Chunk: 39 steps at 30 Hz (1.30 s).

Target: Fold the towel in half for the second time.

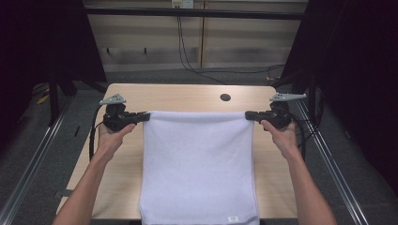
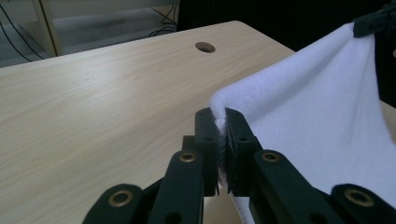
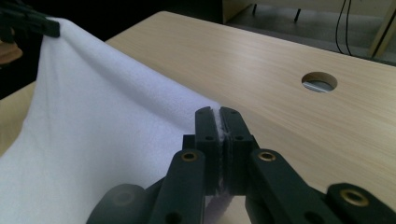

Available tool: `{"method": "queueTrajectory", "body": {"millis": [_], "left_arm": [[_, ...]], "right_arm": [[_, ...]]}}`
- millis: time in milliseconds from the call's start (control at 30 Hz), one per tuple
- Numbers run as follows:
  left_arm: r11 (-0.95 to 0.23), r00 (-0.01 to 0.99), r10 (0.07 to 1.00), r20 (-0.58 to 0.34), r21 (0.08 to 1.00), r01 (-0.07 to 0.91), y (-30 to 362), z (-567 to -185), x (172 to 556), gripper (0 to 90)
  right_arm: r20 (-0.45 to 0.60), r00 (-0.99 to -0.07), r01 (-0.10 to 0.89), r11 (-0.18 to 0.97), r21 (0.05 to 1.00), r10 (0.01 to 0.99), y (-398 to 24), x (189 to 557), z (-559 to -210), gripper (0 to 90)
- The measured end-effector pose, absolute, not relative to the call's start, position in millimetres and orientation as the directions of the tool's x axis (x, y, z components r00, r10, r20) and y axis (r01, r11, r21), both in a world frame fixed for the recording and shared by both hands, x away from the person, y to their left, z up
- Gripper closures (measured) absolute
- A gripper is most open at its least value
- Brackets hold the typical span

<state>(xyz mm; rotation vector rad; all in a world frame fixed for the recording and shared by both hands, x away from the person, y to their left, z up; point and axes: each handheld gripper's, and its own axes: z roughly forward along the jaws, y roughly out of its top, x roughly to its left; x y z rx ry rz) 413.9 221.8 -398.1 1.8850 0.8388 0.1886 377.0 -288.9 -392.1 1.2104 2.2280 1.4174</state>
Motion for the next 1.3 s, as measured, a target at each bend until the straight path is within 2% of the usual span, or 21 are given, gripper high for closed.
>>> {"method": "queueTrajectory", "body": {"millis": [300, 433, 533, 667, 833, 1000, 1300], "left_arm": [[-0.205, 0.741, 0.631, -0.231, 0.871, 0.447, 219.4, -388.9, 429.2, 85.7], [-0.166, 0.743, 0.630, -0.225, 0.896, 0.411, 221.5, -375.8, 432.7, 85.6], [-0.186, 0.765, 0.612, -0.202, 0.903, 0.387, 221.6, -371.9, 426.4, 85.6], [-0.233, 0.791, 0.587, -0.174, 0.899, 0.371, 222.6, -376.8, 408.2, 85.5], [-0.250, 0.802, 0.570, -0.176, 0.893, 0.374, 226.9, -385.4, 389.8, 85.5], [-0.277, 0.824, 0.543, -0.161, 0.892, 0.356, 225.4, -393.4, 368.1, 85.4], [-0.259, 0.833, 0.514, -0.204, 0.889, 0.377, 236.1, -426.2, 328.0, 85.4]], "right_arm": [[0.218, -0.607, 0.519, 0.173, 0.837, 0.764, -291.6, 398.7, -386.4, 86.7], [0.215, -0.608, 0.480, 0.138, 0.866, 0.764, -290.7, 405.3, -374.7, 86.7], [0.210, -0.617, 0.460, 0.132, 0.878, 0.759, -291.6, 403.4, -369.7, 86.7], [0.187, -0.649, 0.452, 0.176, 0.874, 0.738, -293.0, 388.9, -373.8, 86.7], [0.218, -0.671, 0.450, 0.155, 0.879, 0.709, -298.1, 370.2, -384.8, 86.6], [0.205, -0.693, 0.441, 0.182, 0.879, 0.691, -297.6, 345.2, -393.1, 86.6], [0.219, -0.732, 0.467, 0.241, 0.850, 0.645, -290.9, 291.3, -423.0, 86.2]]}}
